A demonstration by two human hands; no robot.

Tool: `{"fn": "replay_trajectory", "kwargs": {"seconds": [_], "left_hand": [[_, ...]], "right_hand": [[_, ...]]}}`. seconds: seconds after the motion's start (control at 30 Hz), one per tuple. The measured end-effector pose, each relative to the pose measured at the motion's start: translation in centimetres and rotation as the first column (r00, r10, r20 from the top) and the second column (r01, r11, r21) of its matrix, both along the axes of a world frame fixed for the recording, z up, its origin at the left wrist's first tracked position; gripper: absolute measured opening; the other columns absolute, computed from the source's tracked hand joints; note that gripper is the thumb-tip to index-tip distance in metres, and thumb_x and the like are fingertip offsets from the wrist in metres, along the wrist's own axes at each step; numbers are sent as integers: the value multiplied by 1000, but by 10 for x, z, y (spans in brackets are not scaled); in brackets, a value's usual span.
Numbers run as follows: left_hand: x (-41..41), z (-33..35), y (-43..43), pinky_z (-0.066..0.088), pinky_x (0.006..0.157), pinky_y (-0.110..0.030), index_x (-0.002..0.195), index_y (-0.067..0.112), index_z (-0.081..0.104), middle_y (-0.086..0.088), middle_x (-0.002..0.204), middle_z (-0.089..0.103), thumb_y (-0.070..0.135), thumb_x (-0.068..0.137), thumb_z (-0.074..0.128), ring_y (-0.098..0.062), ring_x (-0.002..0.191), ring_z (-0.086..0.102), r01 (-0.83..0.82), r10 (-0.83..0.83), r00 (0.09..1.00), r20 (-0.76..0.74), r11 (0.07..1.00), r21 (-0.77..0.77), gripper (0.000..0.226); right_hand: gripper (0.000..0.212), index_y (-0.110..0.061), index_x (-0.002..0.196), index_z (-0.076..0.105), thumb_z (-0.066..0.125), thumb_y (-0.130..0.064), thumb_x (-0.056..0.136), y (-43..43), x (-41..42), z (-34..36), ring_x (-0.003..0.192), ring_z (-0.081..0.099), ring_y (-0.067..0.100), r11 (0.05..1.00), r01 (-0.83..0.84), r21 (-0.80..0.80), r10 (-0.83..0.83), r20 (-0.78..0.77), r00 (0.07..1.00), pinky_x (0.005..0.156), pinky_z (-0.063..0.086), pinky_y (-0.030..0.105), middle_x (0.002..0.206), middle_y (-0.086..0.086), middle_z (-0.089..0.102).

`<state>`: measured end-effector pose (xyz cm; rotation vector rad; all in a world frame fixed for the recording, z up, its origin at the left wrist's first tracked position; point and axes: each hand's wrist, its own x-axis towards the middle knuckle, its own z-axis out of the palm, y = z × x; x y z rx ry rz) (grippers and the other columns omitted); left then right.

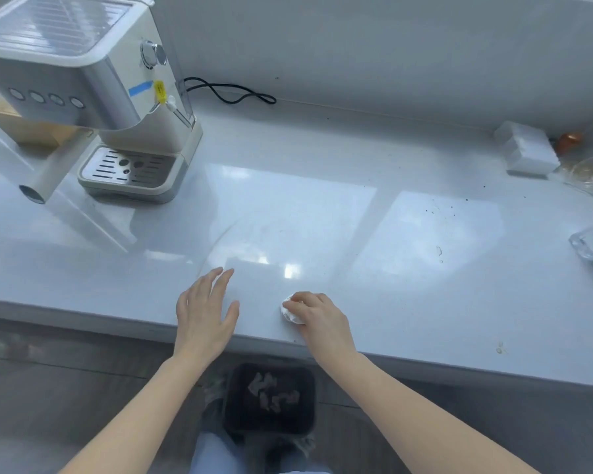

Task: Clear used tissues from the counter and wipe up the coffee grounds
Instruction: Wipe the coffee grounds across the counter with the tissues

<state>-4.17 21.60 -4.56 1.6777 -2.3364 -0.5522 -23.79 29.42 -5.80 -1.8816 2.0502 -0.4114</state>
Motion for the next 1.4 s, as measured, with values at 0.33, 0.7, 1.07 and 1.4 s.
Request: {"fn": "replay_trajectory", "kwargs": {"seconds": [0.33, 0.7, 1.07, 1.4], "left_hand": [[24, -12, -55, 20, 112, -47, 140, 12, 33, -7, 152, 29, 26, 93, 48, -26, 139, 26, 27, -27, 1000, -16, 1000, 16, 52], [57, -17, -71, 22, 113, -46, 140, 11, 34, -8, 152, 30, 25, 93, 49, -26, 140, 25, 130, -122, 986, -117, 989, 63, 52], [77, -12, -95, 23, 111, -46, 135, 11, 42, -8, 148, 37, 20, 95, 48, -28, 136, 32, 225, -222, 957, -187, 974, -1, 42], [103, -34, -140, 14, 112, -50, 137, 10, 42, -9, 150, 35, 18, 95, 45, -26, 141, 26, 310, -309, 950, 40, 950, -35, 42]], "right_hand": [[43, -26, 100, 70, 52, 6, 77, 0, 30, 3, 81, 53, 21, 976, 217, -5, -216, 85, 973, 61, 33, 26, 98, -7, 69], [28, -31, 99, 69, 53, -11, 89, 29, 75, 9, 85, 55, 16, 963, 236, 129, -255, 160, 954, 74, 43, 24, 96, -10, 68], [16, -30, 96, 52, 54, -15, 91, 51, 32, 20, 88, 58, 11, 356, 921, 160, -767, 612, 190, 61, 40, 21, 92, -14, 59], [17, -29, 101, 65, 54, -21, 91, 11, 60, 6, 73, 47, 12, 636, 771, 26, -770, 89, 632, 59, 29, 27, 86, -12, 49]]}}
